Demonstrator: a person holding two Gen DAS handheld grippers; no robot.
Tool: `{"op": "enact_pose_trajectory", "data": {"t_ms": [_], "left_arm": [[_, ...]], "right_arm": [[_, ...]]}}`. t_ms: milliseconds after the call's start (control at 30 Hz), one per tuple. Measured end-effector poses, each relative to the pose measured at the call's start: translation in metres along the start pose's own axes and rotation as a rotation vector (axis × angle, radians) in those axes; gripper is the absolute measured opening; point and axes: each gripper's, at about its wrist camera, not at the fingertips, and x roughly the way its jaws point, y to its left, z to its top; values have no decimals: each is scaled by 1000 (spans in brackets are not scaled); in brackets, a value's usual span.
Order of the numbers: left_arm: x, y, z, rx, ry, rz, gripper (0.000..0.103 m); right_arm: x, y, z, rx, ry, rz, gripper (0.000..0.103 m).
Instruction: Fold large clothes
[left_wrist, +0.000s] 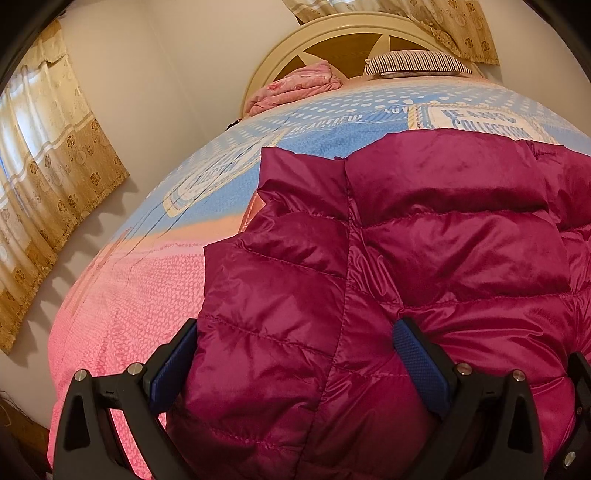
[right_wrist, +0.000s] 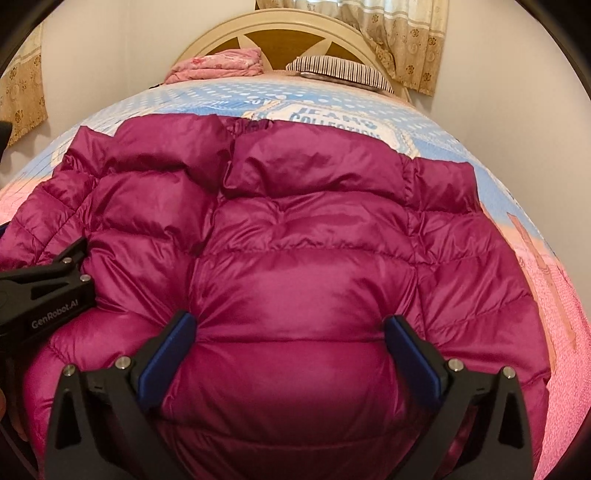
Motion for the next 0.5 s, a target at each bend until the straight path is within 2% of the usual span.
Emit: {"op": "enact_pose_trajectory", "data": {"t_ms": [167,233,367,433,500], "left_arm": [[-3,2,0,2,2,-5,102],[-13,18,-1,-35,25,-38,102],[-53,71,-18,-119,-39,-63,102],[-59,91,-31,-161,-24,-85,102],[-51,103,-47,-199,32,-114,102]], "right_arm": [[-1,1,3,-2,1,-4,103],[-12,1,4,-2,-9,-3,101],[-63,4,-8,30,-109,23,101],[-80,9,-19,24,-135,17,101],[-85,15,-29,11,-149,11,102]]}}
